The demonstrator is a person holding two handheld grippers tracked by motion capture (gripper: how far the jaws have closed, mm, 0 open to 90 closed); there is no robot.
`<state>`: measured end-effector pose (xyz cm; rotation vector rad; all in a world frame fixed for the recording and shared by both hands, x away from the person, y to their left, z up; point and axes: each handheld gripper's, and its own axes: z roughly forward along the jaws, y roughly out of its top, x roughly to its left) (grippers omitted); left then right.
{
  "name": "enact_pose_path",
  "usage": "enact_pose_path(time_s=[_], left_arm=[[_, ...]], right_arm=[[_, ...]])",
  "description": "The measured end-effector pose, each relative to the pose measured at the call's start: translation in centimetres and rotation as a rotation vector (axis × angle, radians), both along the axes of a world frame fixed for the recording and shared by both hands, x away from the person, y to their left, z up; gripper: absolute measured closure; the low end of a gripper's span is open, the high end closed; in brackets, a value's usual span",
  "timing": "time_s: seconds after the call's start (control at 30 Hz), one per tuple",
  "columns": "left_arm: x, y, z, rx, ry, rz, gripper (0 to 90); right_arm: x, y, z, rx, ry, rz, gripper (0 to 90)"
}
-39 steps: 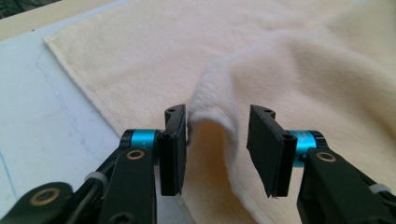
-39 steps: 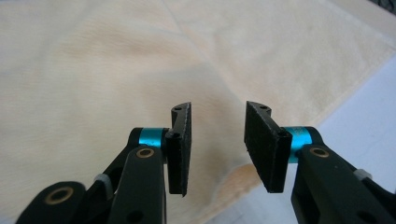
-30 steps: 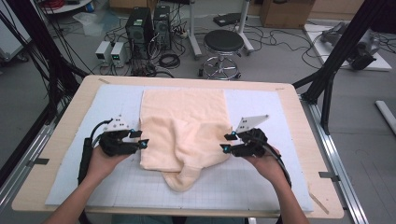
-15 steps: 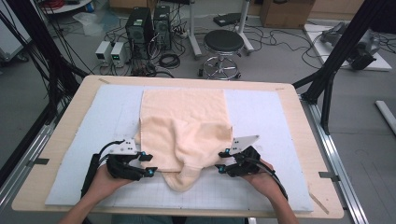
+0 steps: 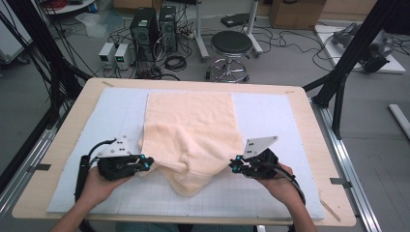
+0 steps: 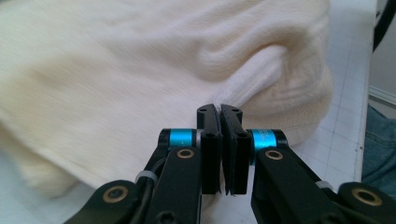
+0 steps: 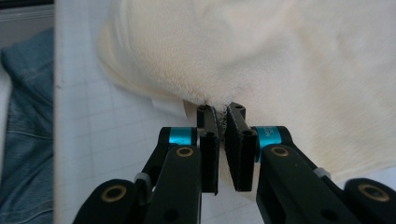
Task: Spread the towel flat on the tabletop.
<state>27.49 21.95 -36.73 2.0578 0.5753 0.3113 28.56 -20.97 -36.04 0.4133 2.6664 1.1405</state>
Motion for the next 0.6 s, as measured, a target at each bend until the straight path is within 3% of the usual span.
enact_pose_path(time_s=[0.07, 0.13, 0.2, 0.33, 0.43, 0.5, 0.6], left_arm=[[0.5, 1.1, 1.0, -0.023, -0.021, 0.050, 86.2], [1.7, 1.7, 1.3, -0.063, -0.010, 0.101, 86.3], [3.4, 1.6, 0.7, -0.021, 0.000, 0.146, 86.2], [7.3, 0.7, -1.8, 0.060, 0.063, 0.229, 85.7], [9.6, 0.2, -3.8, 0.074, 0.109, 0.288, 84.9], [10.6, 0.1, -5.0, 0.096, 0.143, 0.306, 81.2], [11.2, 0.6, -5.6, 0.070, 0.175, 0.316, 72.8]], right_arm=[[-0.1, -0.1, 1.4, -0.021, -0.023, -0.007, 84.5], [0.9, -0.2, 2.2, -0.015, -0.020, -0.031, 84.2], [2.6, 0.2, 2.1, -0.008, -0.002, -0.049, 83.7], [6.9, 1.5, 0.1, -0.027, 0.065, -0.131, 83.0], [10.2, 2.1, -2.2, -0.063, 0.119, -0.215, 80.9], [11.8, 2.0, -3.6, -0.070, 0.150, -0.265, 74.0], [13.1, 1.4, -4.8, -0.022, 0.183, -0.289, 66.2]])
